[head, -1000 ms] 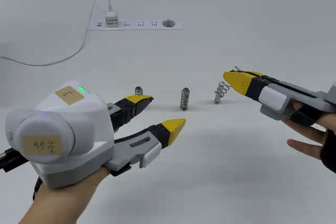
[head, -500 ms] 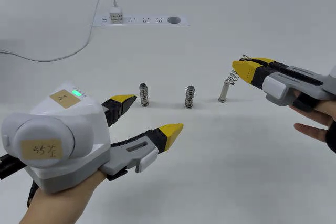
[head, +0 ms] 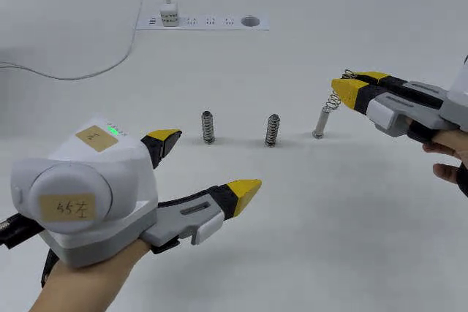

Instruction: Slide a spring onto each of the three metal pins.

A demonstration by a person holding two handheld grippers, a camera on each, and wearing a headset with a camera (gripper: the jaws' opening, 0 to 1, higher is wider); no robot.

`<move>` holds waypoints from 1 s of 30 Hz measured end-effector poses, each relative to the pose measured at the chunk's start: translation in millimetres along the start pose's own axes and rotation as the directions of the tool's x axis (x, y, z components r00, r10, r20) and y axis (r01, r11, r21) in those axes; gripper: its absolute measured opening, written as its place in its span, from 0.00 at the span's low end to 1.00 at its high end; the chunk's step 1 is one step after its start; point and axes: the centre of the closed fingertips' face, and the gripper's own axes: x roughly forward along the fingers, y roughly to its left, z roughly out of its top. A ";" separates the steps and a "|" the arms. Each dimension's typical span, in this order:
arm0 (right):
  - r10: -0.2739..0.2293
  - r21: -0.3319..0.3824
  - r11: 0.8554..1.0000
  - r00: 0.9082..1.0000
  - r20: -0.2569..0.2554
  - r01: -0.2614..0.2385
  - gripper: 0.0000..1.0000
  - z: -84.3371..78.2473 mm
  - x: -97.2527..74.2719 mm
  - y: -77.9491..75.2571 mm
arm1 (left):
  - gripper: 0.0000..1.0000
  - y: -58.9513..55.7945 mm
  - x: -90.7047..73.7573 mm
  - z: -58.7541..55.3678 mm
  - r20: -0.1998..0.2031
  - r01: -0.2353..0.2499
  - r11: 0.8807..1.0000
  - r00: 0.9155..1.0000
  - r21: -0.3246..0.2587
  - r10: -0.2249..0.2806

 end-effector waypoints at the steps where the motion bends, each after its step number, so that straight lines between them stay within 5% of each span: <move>1: -0.004 -0.009 1.000 1.000 -0.002 0.004 0.12 -0.9 1.2 -1.2 | 0.76 -0.2 0.1 -0.5 -0.001 0.000 1.000 1.000 0.002 0.000; 30: -0.050 -0.138 0.990 0.996 -0.070 0.040 0.12 -30.2 15.1 -8.0 | 0.89 -3.5 2.3 -4.3 -0.006 0.012 1.000 1.000 -0.020 -0.012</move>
